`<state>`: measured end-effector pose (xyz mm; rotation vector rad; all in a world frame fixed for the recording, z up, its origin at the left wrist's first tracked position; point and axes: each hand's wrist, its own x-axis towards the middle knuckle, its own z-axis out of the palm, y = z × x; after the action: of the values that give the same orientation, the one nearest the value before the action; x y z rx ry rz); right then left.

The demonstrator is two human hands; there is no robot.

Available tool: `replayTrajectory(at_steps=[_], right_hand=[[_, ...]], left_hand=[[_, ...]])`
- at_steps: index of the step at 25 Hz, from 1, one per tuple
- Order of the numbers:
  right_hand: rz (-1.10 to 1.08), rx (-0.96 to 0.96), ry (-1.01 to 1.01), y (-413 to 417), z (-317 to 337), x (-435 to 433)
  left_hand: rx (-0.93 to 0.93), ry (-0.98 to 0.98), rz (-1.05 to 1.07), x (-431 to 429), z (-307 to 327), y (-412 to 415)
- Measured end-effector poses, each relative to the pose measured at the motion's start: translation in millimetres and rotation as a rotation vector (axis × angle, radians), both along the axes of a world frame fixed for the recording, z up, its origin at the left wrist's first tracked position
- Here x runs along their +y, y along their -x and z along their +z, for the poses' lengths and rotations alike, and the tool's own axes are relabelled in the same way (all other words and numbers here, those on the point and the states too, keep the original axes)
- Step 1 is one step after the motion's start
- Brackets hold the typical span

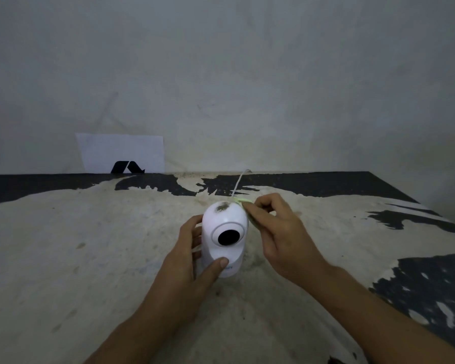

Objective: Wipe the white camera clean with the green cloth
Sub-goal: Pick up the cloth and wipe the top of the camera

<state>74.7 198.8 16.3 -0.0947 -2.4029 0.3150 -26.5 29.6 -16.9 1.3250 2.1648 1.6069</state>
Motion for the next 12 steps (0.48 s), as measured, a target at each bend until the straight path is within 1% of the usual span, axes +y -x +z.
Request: replayTrajectory(at_steps=[2, 4, 6, 8, 9, 10, 12], right_hand=[[0.002, -0.011, 0.062, 0, 0, 4], [0.0, 0.066, 0.046, -3, -1, 2], [0.033, 0.107, -0.055, -9, -1, -3], [0.037, 0.064, -0.228, -14, -4, -8], [0.022, 0.049, -0.283, -15, -6, -8], [0.003, 0.048, -0.289, -15, -8, -7], [-0.022, 0.061, -0.171, -12, -9, -3]], left_hand=[[0.007, 0.009, 0.002, 0, 2, 0], [0.003, 0.017, 0.012, -1, 1, -1], [0.01, 0.016, 0.018, -1, 1, -1], [0.009, 0.024, 0.02, -1, 2, -2], [0.016, 0.026, 0.018, -1, 1, -2], [0.024, 0.027, 0.015, -1, 1, -2], [0.025, 0.028, 0.012, -1, 1, -1]])
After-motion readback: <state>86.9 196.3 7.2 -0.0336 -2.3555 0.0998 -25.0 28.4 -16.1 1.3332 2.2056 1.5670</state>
